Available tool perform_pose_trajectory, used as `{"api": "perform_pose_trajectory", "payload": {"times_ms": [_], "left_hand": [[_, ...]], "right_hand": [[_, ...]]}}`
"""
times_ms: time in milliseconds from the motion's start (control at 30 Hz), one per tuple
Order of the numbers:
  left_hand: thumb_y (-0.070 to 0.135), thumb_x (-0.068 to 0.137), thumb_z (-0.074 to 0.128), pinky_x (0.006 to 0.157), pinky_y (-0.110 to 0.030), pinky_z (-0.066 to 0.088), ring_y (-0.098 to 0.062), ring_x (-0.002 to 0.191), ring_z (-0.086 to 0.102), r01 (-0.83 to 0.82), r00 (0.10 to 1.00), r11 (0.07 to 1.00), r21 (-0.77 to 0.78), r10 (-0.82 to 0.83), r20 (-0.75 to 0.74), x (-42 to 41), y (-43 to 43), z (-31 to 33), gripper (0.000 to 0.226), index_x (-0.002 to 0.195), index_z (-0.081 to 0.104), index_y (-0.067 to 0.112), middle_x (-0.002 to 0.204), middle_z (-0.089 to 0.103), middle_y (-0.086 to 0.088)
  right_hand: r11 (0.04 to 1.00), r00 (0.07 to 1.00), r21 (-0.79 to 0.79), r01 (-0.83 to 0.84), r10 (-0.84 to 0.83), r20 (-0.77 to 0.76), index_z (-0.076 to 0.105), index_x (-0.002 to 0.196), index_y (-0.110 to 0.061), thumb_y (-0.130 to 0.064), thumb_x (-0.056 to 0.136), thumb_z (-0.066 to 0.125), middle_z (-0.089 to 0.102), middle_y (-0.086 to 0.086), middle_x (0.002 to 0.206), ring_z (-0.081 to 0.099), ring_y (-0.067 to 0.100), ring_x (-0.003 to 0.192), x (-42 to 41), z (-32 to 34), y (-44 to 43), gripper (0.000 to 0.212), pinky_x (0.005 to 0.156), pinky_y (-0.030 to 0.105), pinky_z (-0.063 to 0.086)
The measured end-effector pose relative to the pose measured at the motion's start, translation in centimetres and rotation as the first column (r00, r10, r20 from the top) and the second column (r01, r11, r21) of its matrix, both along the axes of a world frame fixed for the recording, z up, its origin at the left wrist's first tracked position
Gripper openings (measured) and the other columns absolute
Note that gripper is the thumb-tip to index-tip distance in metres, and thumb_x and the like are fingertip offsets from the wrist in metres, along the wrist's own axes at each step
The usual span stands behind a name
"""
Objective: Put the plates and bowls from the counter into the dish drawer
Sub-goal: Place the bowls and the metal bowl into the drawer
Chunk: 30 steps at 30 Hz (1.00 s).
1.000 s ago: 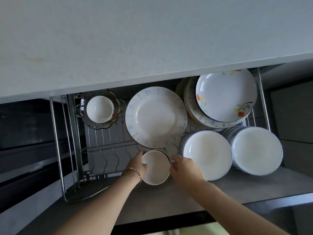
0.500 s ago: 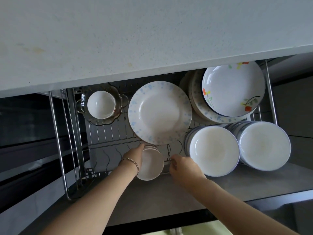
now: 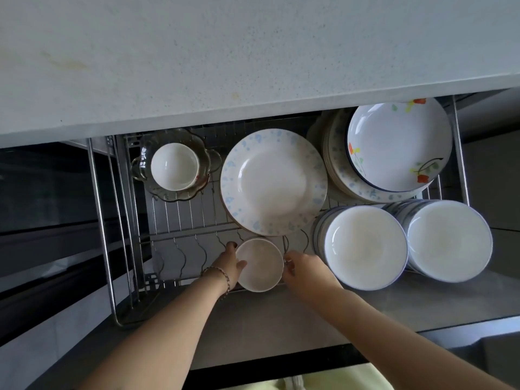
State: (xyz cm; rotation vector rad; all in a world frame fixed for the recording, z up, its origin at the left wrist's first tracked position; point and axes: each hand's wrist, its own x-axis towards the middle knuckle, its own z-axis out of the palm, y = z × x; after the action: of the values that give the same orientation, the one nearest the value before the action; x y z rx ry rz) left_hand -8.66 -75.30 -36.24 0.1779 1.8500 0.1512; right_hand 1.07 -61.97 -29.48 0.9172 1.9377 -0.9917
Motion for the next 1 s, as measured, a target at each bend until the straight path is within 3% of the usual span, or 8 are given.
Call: {"api": "perform_pose_trajectory", "payload": {"times_ms": [167,400,567,633,733,833,933,1000], "left_hand": [[0.027,0.097,0.04,0.098,-0.04,0.042,-0.035,0.123,0.05,-0.04,0.999,0.999,-0.027,0.039,-0.025,-0.1,0.4,1.0,0.052,0.142,0.02,0.009,0.139,0.043,-0.019],[0.026,0.096,0.039,0.094,-0.033,0.048,-0.024,0.111,0.059,-0.039,0.985,0.996,0.076,0.052,-0.166,-3.0,0.0,7.7,0.032,0.124,0.051,0.014,0.125,0.059,-0.007],[0.021,0.096,0.041,0.069,-0.023,0.051,-0.015,0.084,0.062,-0.071,0.941,0.962,0.263,0.152,-0.303,-9.6,1.9,16.6,0.027,0.117,0.057,0.015,0.113,0.064,-0.005],[0.019,0.096,0.043,0.06,-0.02,0.045,-0.011,0.072,0.056,-0.07,0.901,0.944,0.321,0.198,-0.387,-13.4,3.1,20.0,0.027,0.116,0.059,0.013,0.108,0.063,-0.003],[0.017,0.093,0.047,0.089,-0.032,0.051,-0.025,0.097,0.065,-0.138,0.83,0.893,0.429,0.34,-0.442,-19.2,4.9,24.0,0.023,0.108,0.062,0.009,0.11,0.068,-0.01],[0.012,0.091,0.048,0.091,-0.035,0.051,-0.031,0.1,0.066,-0.145,0.787,0.867,0.476,0.393,-0.476,-24.0,6.5,26.7,0.015,0.093,0.063,0.012,0.105,0.069,-0.015],[0.01,0.089,0.046,0.077,-0.029,0.048,-0.029,0.094,0.064,-0.118,0.76,0.858,0.499,0.402,-0.511,-28.2,7.9,27.8,0.018,0.097,0.062,0.011,0.097,0.068,-0.015],[0.009,0.089,0.045,0.081,-0.028,0.047,-0.029,0.102,0.062,-0.117,0.744,0.856,0.504,0.411,-0.527,-30.7,8.6,27.7,0.025,0.108,0.061,0.008,0.107,0.067,-0.015]], "right_hand": [[0.999,0.999,0.016,-0.029,0.029,0.019,0.055,0.123,-0.015,-0.019,0.089,0.043,0.066,0.013,0.113,0.061,0.032,0.102,-0.6,-0.1,0.1,0.036,0.079,0.031,0.05],[0.989,0.989,0.026,-0.145,0.145,0.024,0.058,0.117,-0.012,-0.018,0.088,0.043,0.063,0.015,0.117,0.058,0.031,0.097,-2.9,3.0,1.0,0.033,0.077,0.028,0.044],[0.961,0.961,0.033,-0.275,0.276,-0.032,0.055,0.125,-0.009,-0.014,0.092,0.044,0.057,0.012,0.129,0.053,0.031,0.119,-7.7,8.6,3.4,0.035,0.1,0.037,0.045],[0.976,0.972,0.082,-0.203,0.211,-0.107,0.054,0.128,-0.017,-0.018,0.091,0.044,0.056,0.005,0.133,0.053,0.025,0.12,-11.0,11.6,5.2,0.038,0.101,0.031,0.044],[0.973,0.949,0.19,-0.13,0.178,-0.261,0.061,0.119,-0.02,-0.02,0.09,0.045,0.061,0.002,0.125,0.058,0.02,0.114,-16.7,15.7,8.3,0.034,0.097,0.025,0.044],[0.982,0.921,0.191,0.002,0.073,-0.384,0.066,0.109,-0.018,-0.019,0.088,0.05,0.07,0.006,0.106,0.062,0.018,0.088,-22.9,19.1,11.1,0.027,0.076,0.023,0.047],[0.973,0.847,0.025,0.231,-0.188,-0.497,0.063,0.102,-0.006,-0.014,0.09,0.05,0.066,0.009,0.075,0.058,0.017,0.059,-29.7,21.2,13.3,0.019,0.055,0.023,0.045],[0.9,0.768,-0.151,0.409,-0.428,-0.476,0.054,0.099,-0.005,-0.019,0.093,0.05,0.059,0.007,0.07,0.056,0.017,0.054,-34.2,22.4,14.0,0.016,0.052,0.022,0.046]]}}
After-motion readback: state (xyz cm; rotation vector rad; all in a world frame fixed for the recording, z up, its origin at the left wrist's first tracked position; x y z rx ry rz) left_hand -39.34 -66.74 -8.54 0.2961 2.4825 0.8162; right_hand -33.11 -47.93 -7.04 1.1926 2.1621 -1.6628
